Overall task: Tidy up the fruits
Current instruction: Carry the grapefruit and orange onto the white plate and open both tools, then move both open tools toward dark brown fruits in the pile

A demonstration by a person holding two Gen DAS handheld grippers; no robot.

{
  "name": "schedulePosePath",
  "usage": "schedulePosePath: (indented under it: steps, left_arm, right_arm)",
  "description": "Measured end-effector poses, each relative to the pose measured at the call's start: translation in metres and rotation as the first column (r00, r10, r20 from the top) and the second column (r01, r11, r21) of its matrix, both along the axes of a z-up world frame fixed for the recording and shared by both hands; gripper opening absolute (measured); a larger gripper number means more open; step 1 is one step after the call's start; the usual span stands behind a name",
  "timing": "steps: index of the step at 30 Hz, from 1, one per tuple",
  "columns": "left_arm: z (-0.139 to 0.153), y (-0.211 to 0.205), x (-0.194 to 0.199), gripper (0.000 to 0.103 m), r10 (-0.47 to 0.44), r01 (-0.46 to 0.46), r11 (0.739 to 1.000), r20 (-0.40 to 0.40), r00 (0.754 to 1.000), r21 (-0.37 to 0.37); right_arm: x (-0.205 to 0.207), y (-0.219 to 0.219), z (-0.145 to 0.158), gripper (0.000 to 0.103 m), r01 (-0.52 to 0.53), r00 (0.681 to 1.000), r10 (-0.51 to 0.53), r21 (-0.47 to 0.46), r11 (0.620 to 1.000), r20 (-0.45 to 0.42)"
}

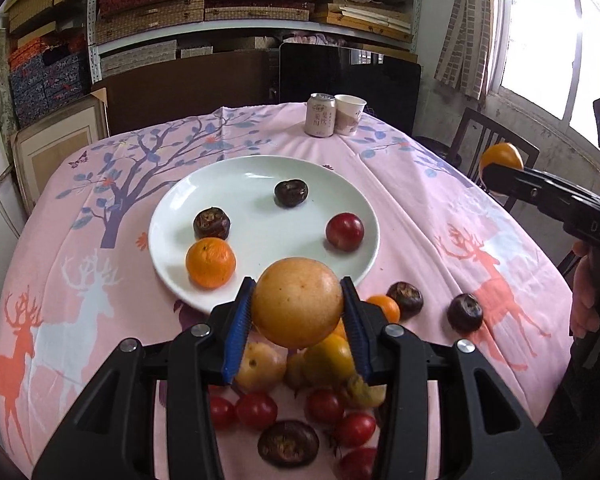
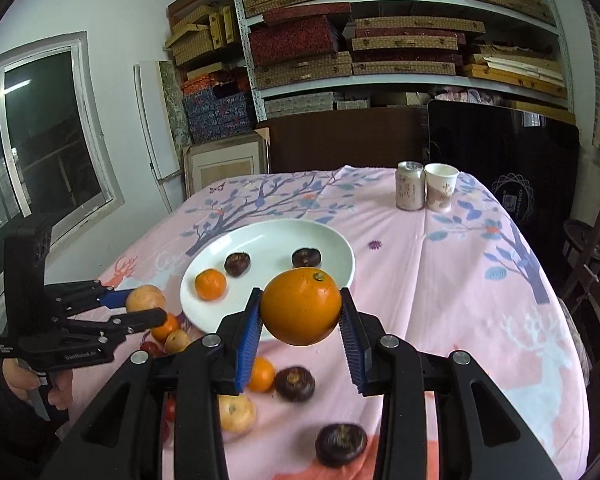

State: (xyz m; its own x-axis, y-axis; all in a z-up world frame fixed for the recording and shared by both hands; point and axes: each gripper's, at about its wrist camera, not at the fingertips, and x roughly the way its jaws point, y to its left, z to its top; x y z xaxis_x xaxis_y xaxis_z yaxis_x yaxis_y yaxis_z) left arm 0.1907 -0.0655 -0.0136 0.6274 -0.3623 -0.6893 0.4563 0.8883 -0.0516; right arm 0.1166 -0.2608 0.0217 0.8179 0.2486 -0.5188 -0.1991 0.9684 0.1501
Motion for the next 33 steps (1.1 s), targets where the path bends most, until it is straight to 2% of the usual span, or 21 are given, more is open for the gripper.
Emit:
schedulePosePath:
  steps: [3, 8, 12, 14, 15, 16, 18, 22, 24, 27, 33]
  left_arm:
    - [-0.010, -0.009, 0.032, 0.042, 0.014, -0.014, 1.000, -0.030, 0.999, 0.003]
    - [-0.033, -0.017, 0.071, 0.042, 0.026, -0.025, 1.000, -0.089, 0.996, 0.010]
    - [-0.047, -0.022, 0.086, 0.042, 0.026, -0.024, 0.999, -0.120, 0.992, 0.022]
    - [-0.049, -0.020, 0.086, 0.043, 0.029, -0.027, 1.000, -0.130, 0.991, 0.016]
    - [-0.047, -0.017, 0.084, 0.050, 0.032, -0.031, 0.999, -0.126, 0.992, 0.010]
    - [-0.042, -0.013, 0.081, 0.061, 0.043, -0.043, 0.999, -0.107, 0.993, 0.005]
    - [-0.028, -0.005, 0.069, 0.072, 0.059, -0.059, 0.998, -0.057, 0.997, -0.013]
    - [-0.006, 0.013, 0.038, 0.073, 0.059, -0.059, 0.997, -0.013, 0.998, -0.051]
    - [-0.003, 0.018, 0.016, 0.075, 0.044, -0.044, 0.998, 0.009, 0.999, -0.039]
    - [-0.011, 0.023, -0.022, 0.075, 0.010, -0.010, 1.000, 0.016, 1.000, 0.011]
    - [-0.046, 0.030, -0.085, 0.075, -0.037, 0.039, 0.993, -0.019, 0.999, 0.114]
  right_arm:
    - [0.041, 0.002, -0.005, 0.038, 0.002, 0.999, -0.002, 0.000, 1.000, -0.032]
    - [0.102, 0.018, -0.030, 0.038, -0.008, 0.992, 0.007, -0.001, 1.000, -0.126]
    - [0.127, 0.035, -0.048, 0.038, -0.038, 0.986, 0.033, -0.027, 0.999, -0.161]
    - [0.130, 0.040, -0.050, 0.043, -0.046, 0.987, 0.040, -0.038, 0.998, -0.153]
    - [0.128, 0.040, -0.048, 0.055, -0.029, 0.991, 0.023, -0.045, 0.999, -0.132]
    - [0.123, 0.039, -0.044, 0.058, -0.023, 0.993, 0.019, -0.039, 0.999, -0.115]
    - [0.114, 0.033, -0.037, 0.058, -0.025, 0.995, 0.023, -0.020, 0.999, -0.102]
    - [0.076, 0.016, -0.022, 0.059, 0.000, 0.998, 0.001, 0.012, 1.000, -0.064]
    - [0.052, 0.005, -0.021, 0.062, 0.016, 0.998, -0.015, 0.022, 1.000, -0.056]
    - [0.016, -0.011, -0.032, 0.067, 0.061, 0.996, -0.059, 0.027, 0.998, -0.064]
    - [-0.034, -0.030, -0.075, 0.067, 0.113, 0.985, -0.106, 0.044, 0.993, -0.132]
